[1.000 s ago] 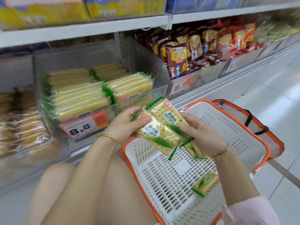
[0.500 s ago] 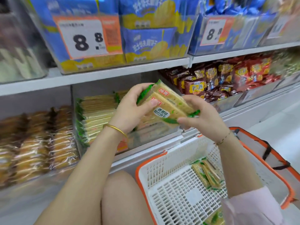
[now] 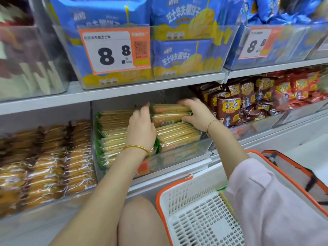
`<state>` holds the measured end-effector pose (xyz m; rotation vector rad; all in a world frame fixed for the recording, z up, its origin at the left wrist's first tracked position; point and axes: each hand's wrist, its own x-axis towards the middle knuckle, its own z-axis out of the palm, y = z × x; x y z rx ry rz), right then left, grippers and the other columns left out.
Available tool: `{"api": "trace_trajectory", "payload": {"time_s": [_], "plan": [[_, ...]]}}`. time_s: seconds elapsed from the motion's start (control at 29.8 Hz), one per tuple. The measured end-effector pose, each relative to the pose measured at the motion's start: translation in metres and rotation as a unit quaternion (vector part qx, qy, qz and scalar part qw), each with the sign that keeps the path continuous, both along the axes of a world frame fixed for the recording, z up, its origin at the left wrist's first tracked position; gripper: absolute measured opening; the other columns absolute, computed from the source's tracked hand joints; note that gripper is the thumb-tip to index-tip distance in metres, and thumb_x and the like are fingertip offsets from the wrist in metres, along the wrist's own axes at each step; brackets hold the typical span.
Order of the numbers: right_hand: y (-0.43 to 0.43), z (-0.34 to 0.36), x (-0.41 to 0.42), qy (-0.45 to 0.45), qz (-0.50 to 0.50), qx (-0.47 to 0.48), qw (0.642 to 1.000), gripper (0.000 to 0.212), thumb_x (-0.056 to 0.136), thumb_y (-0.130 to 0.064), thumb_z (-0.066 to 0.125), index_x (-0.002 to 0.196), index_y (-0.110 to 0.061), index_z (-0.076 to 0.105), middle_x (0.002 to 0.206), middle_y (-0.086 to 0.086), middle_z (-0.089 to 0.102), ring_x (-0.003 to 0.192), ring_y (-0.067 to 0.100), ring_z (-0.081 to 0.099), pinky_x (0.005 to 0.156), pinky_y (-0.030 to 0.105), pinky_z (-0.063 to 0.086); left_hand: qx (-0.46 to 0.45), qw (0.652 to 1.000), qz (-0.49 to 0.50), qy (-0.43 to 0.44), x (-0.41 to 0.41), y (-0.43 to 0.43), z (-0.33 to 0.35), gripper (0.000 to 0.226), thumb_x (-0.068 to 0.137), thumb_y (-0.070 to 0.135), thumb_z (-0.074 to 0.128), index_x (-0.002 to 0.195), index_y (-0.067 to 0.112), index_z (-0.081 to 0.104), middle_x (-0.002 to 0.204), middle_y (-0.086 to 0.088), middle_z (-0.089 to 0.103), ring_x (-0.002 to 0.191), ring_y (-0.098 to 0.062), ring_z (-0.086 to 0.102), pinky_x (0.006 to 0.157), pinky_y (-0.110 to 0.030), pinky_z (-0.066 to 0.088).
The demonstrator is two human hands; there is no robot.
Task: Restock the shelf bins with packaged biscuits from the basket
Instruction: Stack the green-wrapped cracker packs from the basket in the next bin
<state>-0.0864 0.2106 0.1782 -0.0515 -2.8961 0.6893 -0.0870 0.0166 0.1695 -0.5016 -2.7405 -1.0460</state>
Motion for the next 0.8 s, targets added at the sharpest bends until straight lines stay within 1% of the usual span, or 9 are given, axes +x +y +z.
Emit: {"api": "trace_trajectory", "payload": {"time_s": [0.07, 0.17, 0.27, 0.37, 0.44, 0.5, 0.6, 0.7, 0.8], "plan": [[0.002, -0.004, -0.008, -0.043, 0.011, -0.008, 0.999, 0.057, 0.084, -0.005, 0.061, 0.137, -0.019, 0.045, 0.138, 0.014, 0.04, 0.129, 0.026, 0.038, 0.107, 0.023, 0.026, -0.045, 0.999, -0.013, 0.015, -0.002, 0.001, -0.004, 0.057, 0.092, 0.001, 0.042, 0.145, 0.019, 0.029, 0.136, -0.014, 0.042, 0.127, -0.031, 0.038, 0.103, -0.043, 0.034], [0.0, -0.011, -0.013, -0.069, 0.006, -0.06, 0.996, 0.046, 0.087, -0.006, 0.049, 0.131, -0.021, 0.052, 0.134, 0.012, 0.043, 0.123, 0.024, 0.044, 0.101, 0.02, 0.03, -0.119, 0.993, -0.013, 0.013, -0.003, 0.003, -0.007, 0.049, 0.094, 0.006, 0.037, 0.141, 0.021, 0.036, 0.138, -0.008, 0.044, 0.125, -0.028, 0.042, 0.1, -0.043, 0.034], [-0.003, -0.017, -0.015, -0.085, -0.006, -0.098, 0.992, 0.037, 0.091, -0.019, 0.048, 0.127, -0.022, 0.057, 0.134, 0.011, 0.044, 0.126, 0.022, 0.04, 0.106, 0.027, 0.029, -0.171, 0.985, 0.007, 0.012, -0.001, 0.005, -0.006, 0.045, 0.095, 0.011, 0.034, 0.138, 0.02, 0.041, 0.136, -0.006, 0.046, 0.124, -0.028, 0.041, 0.099, -0.042, 0.032], [-0.004, -0.019, -0.014, -0.07, 0.007, -0.065, 0.995, 0.034, 0.096, -0.024, 0.047, 0.127, -0.018, 0.058, 0.132, 0.012, 0.049, 0.131, 0.021, 0.032, 0.106, 0.024, 0.024, -0.213, 0.976, 0.023, 0.029, 0.001, 0.008, -0.005, 0.041, 0.096, 0.017, 0.033, 0.136, 0.02, 0.043, 0.135, -0.005, 0.046, 0.122, -0.029, 0.037, 0.098, -0.041, 0.031], [-0.005, -0.018, -0.014, -0.063, 0.013, -0.041, 0.997, 0.034, 0.098, -0.022, 0.043, 0.129, -0.017, 0.056, 0.131, 0.015, 0.049, 0.128, 0.024, 0.037, 0.104, 0.022, 0.026, -0.24, 0.97, 0.032, 0.013, 0.003, 0.009, -0.006, 0.039, 0.097, 0.022, 0.031, 0.133, 0.019, 0.046, 0.136, -0.005, 0.044, 0.124, -0.029, 0.033, 0.099, -0.042, 0.03], [-0.008, -0.018, -0.016, -0.089, 0.026, -0.003, 0.996, 0.037, 0.099, -0.022, 0.038, 0.133, -0.018, 0.051, 0.133, 0.016, 0.045, 0.124, 0.027, 0.042, 0.105, 0.026, 0.029, -0.255, 0.966, 0.035, -0.015, 0.002, 0.009, -0.006, 0.039, 0.097, 0.026, 0.029, 0.127, 0.017, 0.053, 0.139, -0.005, 0.041, 0.126, -0.03, 0.03, 0.101, -0.042, 0.027], [-0.012, -0.015, -0.019, -0.127, 0.037, 0.043, 0.99, 0.039, 0.1, -0.024, 0.034, 0.137, -0.02, 0.046, 0.135, 0.016, 0.043, 0.123, 0.03, 0.045, 0.106, 0.033, 0.033, -0.269, 0.962, 0.025, -0.031, 0.001, 0.008, -0.004, 0.039, 0.097, 0.026, 0.028, 0.123, 0.016, 0.056, 0.141, -0.005, 0.038, 0.128, -0.029, 0.028, 0.103, -0.044, 0.026], [-0.013, -0.01, -0.019, -0.119, 0.029, 0.052, 0.991, 0.041, 0.1, -0.023, 0.036, 0.14, -0.019, 0.042, 0.138, 0.016, 0.042, 0.125, 0.03, 0.044, 0.106, 0.035, 0.034, -0.271, 0.962, 0.018, -0.036, 0.001, 0.008, -0.002, 0.039, 0.098, 0.026, 0.027, 0.122, 0.015, 0.055, 0.141, -0.006, 0.038, 0.129, -0.029, 0.028, 0.104, -0.045, 0.025], [-0.013, -0.01, -0.018, -0.102, 0.015, 0.042, 0.994, 0.043, 0.099, -0.024, 0.038, 0.142, -0.018, 0.039, 0.137, 0.016, 0.043, 0.122, 0.03, 0.046, 0.104, 0.036, 0.038, -0.265, 0.964, 0.019, -0.026, 0.003, 0.006, -0.002, 0.04, 0.098, 0.027, 0.026, 0.128, 0.018, 0.05, 0.143, -0.006, 0.037, 0.13, -0.029, 0.028, 0.104, -0.044, 0.025]]}}
